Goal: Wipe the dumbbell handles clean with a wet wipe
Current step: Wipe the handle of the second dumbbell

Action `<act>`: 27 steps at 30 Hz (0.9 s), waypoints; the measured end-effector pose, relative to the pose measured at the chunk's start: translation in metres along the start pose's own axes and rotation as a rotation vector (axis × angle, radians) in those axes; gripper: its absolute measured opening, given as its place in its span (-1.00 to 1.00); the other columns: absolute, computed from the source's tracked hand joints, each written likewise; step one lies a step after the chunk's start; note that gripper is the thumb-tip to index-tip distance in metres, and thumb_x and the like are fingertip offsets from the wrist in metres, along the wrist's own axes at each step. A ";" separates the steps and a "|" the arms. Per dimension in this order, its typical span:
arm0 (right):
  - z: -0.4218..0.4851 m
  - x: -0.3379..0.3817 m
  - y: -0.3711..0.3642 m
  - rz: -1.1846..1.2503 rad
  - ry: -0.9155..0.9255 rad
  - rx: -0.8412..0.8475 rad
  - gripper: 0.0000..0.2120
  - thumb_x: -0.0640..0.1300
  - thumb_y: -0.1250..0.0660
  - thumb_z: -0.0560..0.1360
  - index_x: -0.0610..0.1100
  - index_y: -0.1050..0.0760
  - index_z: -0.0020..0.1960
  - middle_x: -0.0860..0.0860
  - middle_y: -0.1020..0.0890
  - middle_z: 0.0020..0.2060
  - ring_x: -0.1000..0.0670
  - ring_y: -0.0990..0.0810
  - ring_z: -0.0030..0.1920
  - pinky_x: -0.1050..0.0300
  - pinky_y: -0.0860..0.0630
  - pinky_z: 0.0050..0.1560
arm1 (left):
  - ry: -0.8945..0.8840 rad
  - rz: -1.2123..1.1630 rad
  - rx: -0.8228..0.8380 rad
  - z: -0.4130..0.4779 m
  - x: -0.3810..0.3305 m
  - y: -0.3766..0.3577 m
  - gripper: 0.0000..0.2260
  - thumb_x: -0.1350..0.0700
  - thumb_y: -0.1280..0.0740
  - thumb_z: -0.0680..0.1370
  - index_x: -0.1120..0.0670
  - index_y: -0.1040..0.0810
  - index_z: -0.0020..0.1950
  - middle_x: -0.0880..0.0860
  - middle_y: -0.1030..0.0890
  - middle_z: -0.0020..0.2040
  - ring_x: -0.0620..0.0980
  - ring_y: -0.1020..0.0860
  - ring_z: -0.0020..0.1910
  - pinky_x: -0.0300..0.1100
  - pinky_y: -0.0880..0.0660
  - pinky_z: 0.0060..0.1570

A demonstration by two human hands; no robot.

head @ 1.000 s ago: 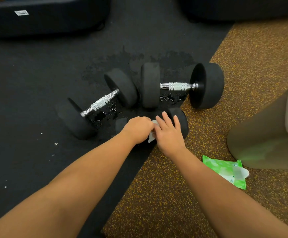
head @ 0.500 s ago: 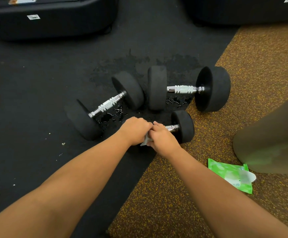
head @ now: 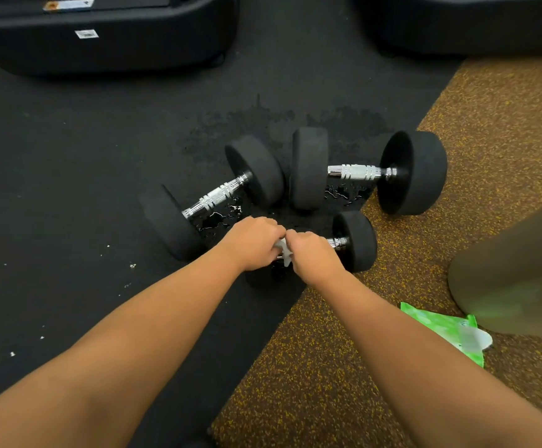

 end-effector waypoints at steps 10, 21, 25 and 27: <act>0.003 0.001 0.013 0.059 -0.041 -0.039 -0.65 -0.30 -0.29 0.43 -0.15 -0.39 0.20 -0.12 -0.55 0.01 -0.17 -0.51 0.03 0.01 -0.40 -0.05 | 0.094 -0.025 -0.034 -0.023 0.043 0.015 -0.71 -0.01 -0.17 0.59 0.03 -0.54 0.21 0.02 -0.55 0.13 0.03 -0.50 0.17 -0.02 -0.52 0.05; 0.020 0.019 0.037 0.102 -0.052 -0.224 -0.75 -0.32 -0.21 0.46 -0.21 -0.43 0.13 -0.15 -0.55 -0.08 -0.18 -0.49 -0.06 0.01 -0.37 -0.17 | 0.266 0.100 -0.188 -0.055 0.102 0.040 -0.77 0.05 -0.24 0.53 0.08 -0.66 0.03 0.03 -0.63 -0.01 0.10 -0.50 0.11 0.00 -0.49 -0.01; 0.030 0.031 0.043 0.114 -0.027 -0.301 -0.85 -0.35 -0.31 0.38 -0.28 -0.52 -0.05 -0.21 -0.55 -0.21 -0.25 -0.46 -0.14 -0.07 -0.47 -0.21 | 0.347 0.121 -0.280 -0.070 0.125 0.049 -0.80 0.08 -0.34 0.46 0.12 -0.68 -0.01 0.06 -0.63 0.02 0.16 -0.49 0.14 0.00 -0.46 -0.04; 0.034 0.037 0.045 0.142 -0.006 -0.364 -0.88 -0.39 -0.37 0.30 -0.31 -0.55 -0.16 -0.22 -0.54 -0.25 -0.27 -0.46 -0.20 -0.03 -0.48 -0.27 | 0.396 0.097 -0.288 -0.077 0.134 0.051 -0.75 0.05 -0.37 0.46 0.12 -0.65 0.08 0.09 -0.60 0.13 0.17 -0.45 0.24 0.02 -0.43 0.06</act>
Point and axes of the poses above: each hand's wrist, its own z-axis towards the middle knuckle, its own y-axis out of the back of the hand, x = y × z, the point moved 9 cm from there along z, towards the middle knuckle
